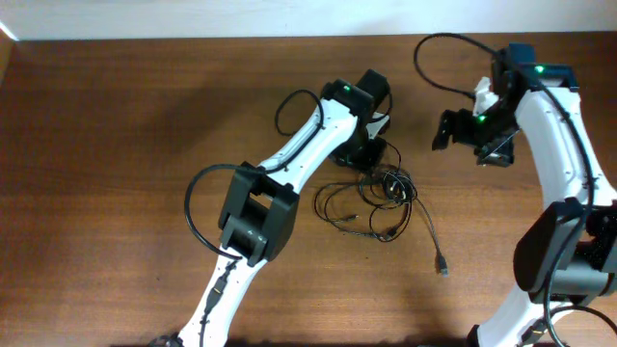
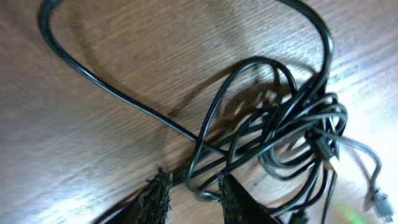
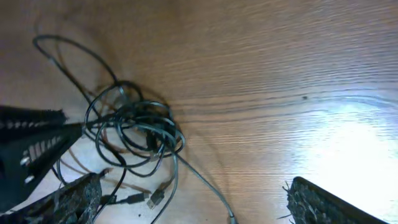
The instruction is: Untangle cables
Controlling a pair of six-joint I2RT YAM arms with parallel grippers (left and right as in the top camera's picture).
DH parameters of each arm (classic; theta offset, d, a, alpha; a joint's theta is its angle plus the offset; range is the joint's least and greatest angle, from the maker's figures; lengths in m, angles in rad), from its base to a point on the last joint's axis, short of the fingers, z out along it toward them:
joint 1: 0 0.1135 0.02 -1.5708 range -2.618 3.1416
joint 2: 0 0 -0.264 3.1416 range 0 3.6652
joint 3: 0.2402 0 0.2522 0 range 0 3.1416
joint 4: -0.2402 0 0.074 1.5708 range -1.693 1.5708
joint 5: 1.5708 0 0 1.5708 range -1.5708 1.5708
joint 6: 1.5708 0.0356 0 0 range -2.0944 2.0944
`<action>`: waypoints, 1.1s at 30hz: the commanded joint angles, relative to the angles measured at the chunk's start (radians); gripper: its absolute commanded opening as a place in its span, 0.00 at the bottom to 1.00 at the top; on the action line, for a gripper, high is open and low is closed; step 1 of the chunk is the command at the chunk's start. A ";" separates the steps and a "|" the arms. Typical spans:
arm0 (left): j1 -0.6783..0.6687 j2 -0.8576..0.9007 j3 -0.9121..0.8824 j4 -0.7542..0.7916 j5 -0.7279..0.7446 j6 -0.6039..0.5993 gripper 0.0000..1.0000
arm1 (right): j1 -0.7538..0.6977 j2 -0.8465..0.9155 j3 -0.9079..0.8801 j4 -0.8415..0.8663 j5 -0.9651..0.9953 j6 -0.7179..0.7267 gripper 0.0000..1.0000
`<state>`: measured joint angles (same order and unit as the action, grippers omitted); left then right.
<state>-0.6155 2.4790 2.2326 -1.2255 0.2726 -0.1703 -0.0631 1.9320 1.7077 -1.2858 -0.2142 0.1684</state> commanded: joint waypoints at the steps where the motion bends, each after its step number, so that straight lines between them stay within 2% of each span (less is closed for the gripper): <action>1: -0.018 0.012 -0.029 0.040 0.083 -0.118 0.30 | 0.008 -0.006 -0.008 0.007 -0.018 -0.031 0.97; 4: -0.019 0.012 -0.029 0.057 0.136 -0.208 0.31 | 0.009 -0.006 -0.008 0.008 -0.018 -0.031 0.97; 7: -0.026 0.012 -0.029 0.058 0.209 -0.208 0.29 | 0.009 -0.006 -0.008 0.011 -0.018 -0.031 0.97; 8: -0.037 0.012 -0.029 0.058 0.188 -0.208 0.30 | 0.009 -0.006 -0.008 0.011 -0.018 -0.031 0.97; 10: -0.073 0.018 -0.029 0.060 0.092 -0.247 0.40 | 0.010 -0.006 -0.008 0.011 -0.018 -0.031 0.97; 12: -0.116 0.053 -0.029 0.072 0.024 -0.249 0.41 | 0.010 -0.006 -0.008 0.010 -0.018 -0.031 0.97; 14: -0.130 0.082 -0.029 0.085 0.026 -0.249 0.38 | 0.011 -0.006 -0.008 0.010 -0.018 -0.031 0.97; 15: -0.133 0.108 -0.029 0.084 0.026 -0.249 0.32 | 0.011 -0.006 -0.008 0.010 -0.018 -0.031 0.97; 17: -0.125 0.124 -0.029 0.080 0.026 -0.248 0.00 | 0.011 -0.006 -0.008 0.006 -0.018 -0.031 0.97; 19: -0.093 0.113 -0.028 0.069 0.040 -0.224 0.00 | 0.011 -0.005 -0.010 0.002 -0.018 -0.031 0.97; 22: 0.012 0.029 -0.027 0.029 0.239 0.063 0.00 | 0.013 -0.005 -0.010 0.004 -0.053 -0.053 0.95; 24: 0.079 -0.036 -0.027 -0.003 0.365 0.221 0.00 | 0.034 -0.005 -0.010 0.012 -0.101 -0.088 0.92; 26: 0.113 -0.069 -0.027 -0.031 0.369 0.229 0.00 | 0.089 -0.005 -0.010 0.027 -0.140 -0.152 0.88; 28: 0.123 -0.075 -0.027 -0.071 0.494 0.331 0.00 | 0.164 -0.005 -0.010 0.079 -0.142 -0.154 0.83; 30: 0.136 -0.075 -0.027 -0.097 0.546 0.338 0.00 | 0.199 -0.005 -0.010 0.101 -0.150 -0.154 0.77; 33: 0.176 -0.075 -0.027 -0.097 0.641 0.344 0.00 | 0.220 -0.005 -0.010 0.123 -0.154 -0.154 0.41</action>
<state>-0.4782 2.4382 2.2074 -1.3209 0.8024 0.1413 0.1432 1.9320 1.7023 -1.1694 -0.3565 0.0185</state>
